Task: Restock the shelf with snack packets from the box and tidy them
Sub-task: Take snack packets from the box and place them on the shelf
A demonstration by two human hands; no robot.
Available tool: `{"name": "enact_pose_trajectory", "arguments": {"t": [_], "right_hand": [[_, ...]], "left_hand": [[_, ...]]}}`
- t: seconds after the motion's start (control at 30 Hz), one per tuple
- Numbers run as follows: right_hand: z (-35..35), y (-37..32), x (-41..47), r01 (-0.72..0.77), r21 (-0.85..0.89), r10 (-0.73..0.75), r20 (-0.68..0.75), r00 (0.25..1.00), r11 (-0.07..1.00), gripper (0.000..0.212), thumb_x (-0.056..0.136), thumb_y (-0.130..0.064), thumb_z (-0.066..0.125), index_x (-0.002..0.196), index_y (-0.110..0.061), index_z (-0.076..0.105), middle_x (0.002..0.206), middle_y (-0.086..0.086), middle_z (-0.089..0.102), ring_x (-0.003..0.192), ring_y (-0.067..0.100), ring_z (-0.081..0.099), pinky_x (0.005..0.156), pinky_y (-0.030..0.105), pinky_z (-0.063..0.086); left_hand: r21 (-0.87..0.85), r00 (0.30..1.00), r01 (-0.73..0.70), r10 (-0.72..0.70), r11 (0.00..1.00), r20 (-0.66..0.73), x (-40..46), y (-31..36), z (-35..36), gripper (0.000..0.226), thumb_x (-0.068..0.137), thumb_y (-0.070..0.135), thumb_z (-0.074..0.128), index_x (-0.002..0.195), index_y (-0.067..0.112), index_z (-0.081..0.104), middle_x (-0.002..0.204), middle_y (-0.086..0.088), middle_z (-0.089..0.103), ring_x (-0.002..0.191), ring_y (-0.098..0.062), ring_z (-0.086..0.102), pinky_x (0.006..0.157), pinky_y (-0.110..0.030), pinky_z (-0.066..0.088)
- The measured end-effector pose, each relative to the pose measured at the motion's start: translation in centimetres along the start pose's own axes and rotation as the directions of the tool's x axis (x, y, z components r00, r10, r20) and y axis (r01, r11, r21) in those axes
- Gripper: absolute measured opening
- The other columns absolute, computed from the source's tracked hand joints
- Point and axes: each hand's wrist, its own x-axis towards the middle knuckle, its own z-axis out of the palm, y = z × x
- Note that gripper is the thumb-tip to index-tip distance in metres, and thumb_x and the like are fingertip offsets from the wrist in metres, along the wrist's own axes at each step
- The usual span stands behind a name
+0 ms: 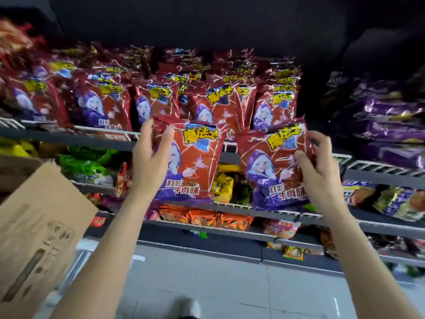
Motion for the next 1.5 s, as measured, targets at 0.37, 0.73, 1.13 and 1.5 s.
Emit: {"name": "enact_pose_trajectory", "arguments": {"t": [0.37, 0.73, 1.13, 1.5], "right_hand": [[-6.0, 3.4, 8.8, 0.061, 0.340, 0.033, -0.264, 0.964, 0.938, 0.033, 0.101, -0.006, 0.038, 0.126, -0.027, 0.035, 0.099, -0.014, 0.057, 0.076, -0.009, 0.057, 0.067, 0.014, 0.048], [-2.7, 7.5, 14.4, 0.026, 0.256, 0.001, -0.103, 0.995, 0.966, 0.048, 0.102, -0.007, 0.036, 0.144, -0.023, 0.022, 0.104, -0.024, 0.058, 0.089, -0.007, 0.060, 0.080, 0.020, 0.051], [1.0, 9.0, 13.8, -0.037, 0.181, 0.013, 0.134, 0.991, 0.983, 0.116, 0.075, -0.015, 0.079, 0.148, -0.032, -0.009, 0.132, -0.008, 0.048, 0.110, -0.003, 0.058, 0.092, 0.015, 0.048], [1.5, 9.4, 14.0, 0.097, -0.065, -0.084, 0.182, 0.980, 0.993, 0.121, 0.072, -0.034, 0.081, 0.142, -0.049, -0.016, 0.157, 0.008, 0.006, 0.143, 0.026, 0.019, 0.109, 0.056, 0.032]], "left_hand": [[-0.060, 0.987, -0.148, 0.152, 0.987, 0.051, 7.1, 6.0, 17.1, 0.049, 0.099, 0.032, 0.045, 0.137, 0.004, 0.033, 0.119, 0.001, 0.054, 0.108, 0.001, 0.046, 0.093, -0.013, 0.032], [0.380, 0.834, -0.450, 0.228, 0.808, 0.503, 10.8, 3.8, 21.5, 0.047, 0.090, 0.020, 0.062, 0.133, 0.013, 0.045, 0.132, -0.003, 0.049, 0.123, -0.014, 0.045, 0.095, -0.013, 0.025], [0.400, 0.669, -0.699, 0.344, 0.593, 0.659, 9.1, 3.9, 19.6, 0.097, 0.085, 0.041, 0.064, 0.151, 0.014, -0.003, 0.159, -0.003, 0.007, 0.144, -0.017, 0.005, 0.114, -0.026, 0.005], [0.521, 0.636, -0.770, 0.382, 0.367, 0.670, 8.5, 1.5, 20.0, 0.106, 0.068, 0.035, 0.083, 0.150, 0.019, 0.018, 0.154, -0.014, 0.020, 0.142, -0.030, 0.019, 0.114, -0.037, 0.007]]}}
